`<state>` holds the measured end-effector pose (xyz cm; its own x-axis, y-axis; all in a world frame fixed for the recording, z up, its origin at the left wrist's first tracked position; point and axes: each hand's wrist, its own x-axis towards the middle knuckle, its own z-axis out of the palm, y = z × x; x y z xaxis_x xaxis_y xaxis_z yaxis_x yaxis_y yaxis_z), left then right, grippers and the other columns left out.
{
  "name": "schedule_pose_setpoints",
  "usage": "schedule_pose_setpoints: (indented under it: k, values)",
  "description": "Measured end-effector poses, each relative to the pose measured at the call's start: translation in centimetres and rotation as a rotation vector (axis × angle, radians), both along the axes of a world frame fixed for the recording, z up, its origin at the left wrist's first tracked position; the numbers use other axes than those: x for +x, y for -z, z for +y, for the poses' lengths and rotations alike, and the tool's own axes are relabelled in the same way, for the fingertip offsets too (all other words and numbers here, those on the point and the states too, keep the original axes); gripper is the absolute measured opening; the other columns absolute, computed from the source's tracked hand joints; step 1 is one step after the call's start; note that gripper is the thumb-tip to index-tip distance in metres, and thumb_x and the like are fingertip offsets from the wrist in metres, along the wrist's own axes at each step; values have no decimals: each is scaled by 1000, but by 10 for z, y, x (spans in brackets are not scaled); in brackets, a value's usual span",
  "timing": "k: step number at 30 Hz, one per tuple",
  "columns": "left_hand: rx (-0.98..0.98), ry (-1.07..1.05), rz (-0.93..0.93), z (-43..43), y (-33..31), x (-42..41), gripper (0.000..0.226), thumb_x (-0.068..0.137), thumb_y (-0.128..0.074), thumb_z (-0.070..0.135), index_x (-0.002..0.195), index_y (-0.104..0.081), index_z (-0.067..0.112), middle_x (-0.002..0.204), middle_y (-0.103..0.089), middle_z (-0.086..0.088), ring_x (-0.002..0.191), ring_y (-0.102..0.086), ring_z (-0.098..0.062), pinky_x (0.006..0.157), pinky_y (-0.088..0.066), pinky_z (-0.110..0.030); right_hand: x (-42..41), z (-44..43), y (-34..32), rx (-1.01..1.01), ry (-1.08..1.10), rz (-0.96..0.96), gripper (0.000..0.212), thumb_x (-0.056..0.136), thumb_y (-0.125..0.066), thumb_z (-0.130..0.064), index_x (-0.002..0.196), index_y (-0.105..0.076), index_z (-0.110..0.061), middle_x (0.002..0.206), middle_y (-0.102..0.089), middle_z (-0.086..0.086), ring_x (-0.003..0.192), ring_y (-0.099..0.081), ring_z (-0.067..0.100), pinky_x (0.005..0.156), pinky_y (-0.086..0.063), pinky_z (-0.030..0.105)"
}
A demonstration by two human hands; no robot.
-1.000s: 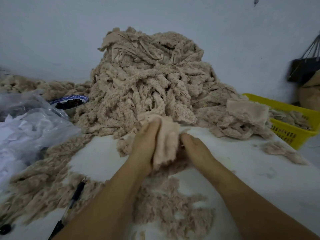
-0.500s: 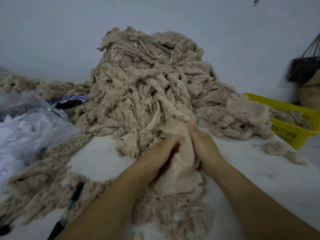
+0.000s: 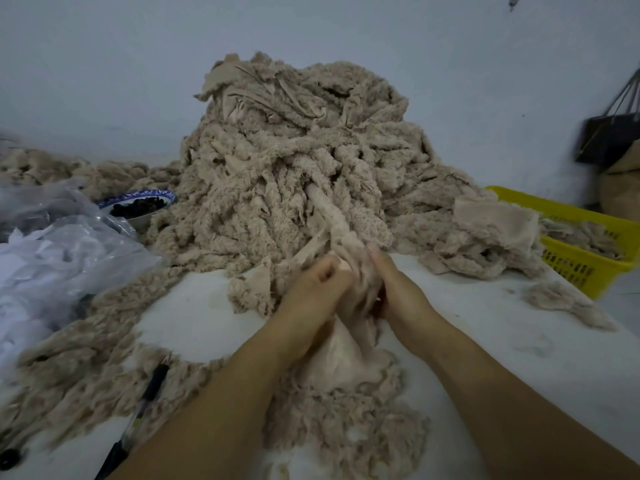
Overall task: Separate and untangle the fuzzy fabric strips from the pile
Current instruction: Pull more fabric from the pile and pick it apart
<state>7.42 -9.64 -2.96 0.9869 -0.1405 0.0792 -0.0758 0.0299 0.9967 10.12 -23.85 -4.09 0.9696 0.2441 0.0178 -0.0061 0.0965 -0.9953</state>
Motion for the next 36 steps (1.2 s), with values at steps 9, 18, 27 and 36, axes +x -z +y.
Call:
schedule_pose_setpoints:
  k: [9,18,27,36]
  values:
    - [406,277,-91,-3,12,-1,29,91,-59,27,70,-44,13,66,-42,11,61,-39,-4,61,-34,-19,8,-7,-2,14,371,212,41,99,-50,-49,103,-69,-13,89,-75,8,84,-73,22,67,-56,33]
    - [-142,153,187,-1,6,4,55,85,-60,68,111,-76,23,113,-74,-7,108,-70,-19,83,-56,-23,-2,0,-7,-34,145,-2,62,84,-40,-75,93,-77,-26,91,-77,-5,86,-73,6,61,-55,13]
    - [-681,-70,352,3,0,10,55,80,-69,13,132,-55,-2,116,-62,-19,101,-63,-28,84,-54,-34,3,0,-3,155,182,116,28,100,-53,-25,106,-72,-4,97,-71,26,90,-70,37,81,-58,47]
    - [-474,102,357,-3,-1,5,53,77,-75,42,115,-70,4,117,-71,-16,110,-69,-23,96,-54,-34,-8,8,-6,-201,22,-142,19,100,-54,-32,107,-67,-20,98,-76,-1,94,-72,14,78,-57,27]
